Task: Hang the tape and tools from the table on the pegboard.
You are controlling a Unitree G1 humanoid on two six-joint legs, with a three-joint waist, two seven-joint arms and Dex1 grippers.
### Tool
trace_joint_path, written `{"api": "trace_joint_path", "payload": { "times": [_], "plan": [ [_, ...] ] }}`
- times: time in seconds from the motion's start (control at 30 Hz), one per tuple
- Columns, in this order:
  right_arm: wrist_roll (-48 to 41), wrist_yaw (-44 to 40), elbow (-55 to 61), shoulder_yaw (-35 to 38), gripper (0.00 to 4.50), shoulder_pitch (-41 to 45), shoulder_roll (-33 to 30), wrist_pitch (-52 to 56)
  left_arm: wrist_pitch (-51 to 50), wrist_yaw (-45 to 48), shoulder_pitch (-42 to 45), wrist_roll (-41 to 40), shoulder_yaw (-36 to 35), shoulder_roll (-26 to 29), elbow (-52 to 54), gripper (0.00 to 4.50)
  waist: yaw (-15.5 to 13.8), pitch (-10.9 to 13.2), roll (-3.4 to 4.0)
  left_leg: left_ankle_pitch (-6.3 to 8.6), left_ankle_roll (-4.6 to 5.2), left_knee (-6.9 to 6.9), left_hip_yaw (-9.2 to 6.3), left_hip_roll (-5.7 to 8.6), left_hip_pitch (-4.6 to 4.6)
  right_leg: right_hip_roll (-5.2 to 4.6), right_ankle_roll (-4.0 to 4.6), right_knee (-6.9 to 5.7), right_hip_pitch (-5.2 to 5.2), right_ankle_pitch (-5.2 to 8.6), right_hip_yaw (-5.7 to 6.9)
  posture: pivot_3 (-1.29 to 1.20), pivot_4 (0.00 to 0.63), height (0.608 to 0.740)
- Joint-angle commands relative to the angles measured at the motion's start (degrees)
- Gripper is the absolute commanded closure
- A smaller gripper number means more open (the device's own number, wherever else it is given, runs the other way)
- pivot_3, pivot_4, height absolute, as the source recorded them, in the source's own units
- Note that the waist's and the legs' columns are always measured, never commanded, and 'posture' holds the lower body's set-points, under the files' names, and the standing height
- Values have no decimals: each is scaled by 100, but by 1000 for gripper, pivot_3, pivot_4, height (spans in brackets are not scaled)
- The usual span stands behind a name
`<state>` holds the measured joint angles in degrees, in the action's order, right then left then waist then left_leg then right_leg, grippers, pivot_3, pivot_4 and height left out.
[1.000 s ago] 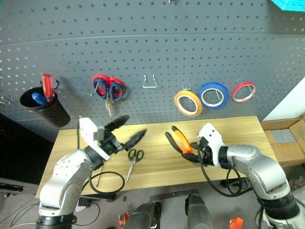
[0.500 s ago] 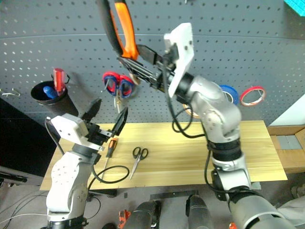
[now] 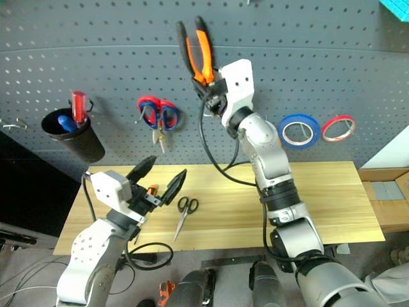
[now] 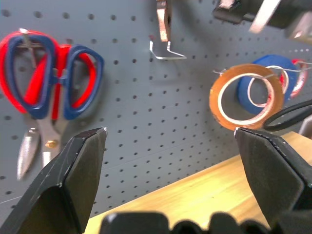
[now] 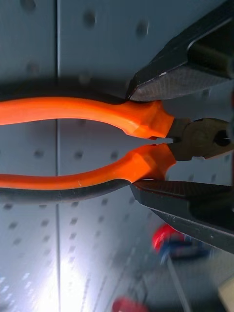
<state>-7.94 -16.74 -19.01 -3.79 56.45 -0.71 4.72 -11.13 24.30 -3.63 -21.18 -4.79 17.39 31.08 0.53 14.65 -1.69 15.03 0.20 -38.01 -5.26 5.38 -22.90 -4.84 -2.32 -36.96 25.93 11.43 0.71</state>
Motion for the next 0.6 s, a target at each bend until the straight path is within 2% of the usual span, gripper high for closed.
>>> {"api": "trace_joint_path", "payload": {
  "times": [0.03,0.23,0.57,0.6],
  "plan": [
    [113,212,-289,150,2672,282,46,-494,-63,15,23,-114,-20,79,308,0,3,-1,1,-1,-2,0,3,0,3,1,5,-1,-1,-3,0,35,202,740],
    [292,148,-641,7,2674,86,134,-796,-165,-81,-10,-167,-144,127,364,0,0,-3,2,-7,2,-2,8,0,32,8,10,-1,-28,-11,-1,50,197,740],
    [503,48,-612,-201,2675,-376,254,-648,-172,-162,-94,-117,-190,193,367,0,-7,-8,2,-11,-3,1,18,-2,24,11,10,-1,-15,-14,-9,60,187,740],
    [474,8,-611,-204,2325,-393,253,-606,-171,-163,-95,-107,-194,196,351,0,-7,-8,2,-11,-3,2,20,-3,24,11,10,-1,-15,-14,-10,60,188,740]
  ]
}}
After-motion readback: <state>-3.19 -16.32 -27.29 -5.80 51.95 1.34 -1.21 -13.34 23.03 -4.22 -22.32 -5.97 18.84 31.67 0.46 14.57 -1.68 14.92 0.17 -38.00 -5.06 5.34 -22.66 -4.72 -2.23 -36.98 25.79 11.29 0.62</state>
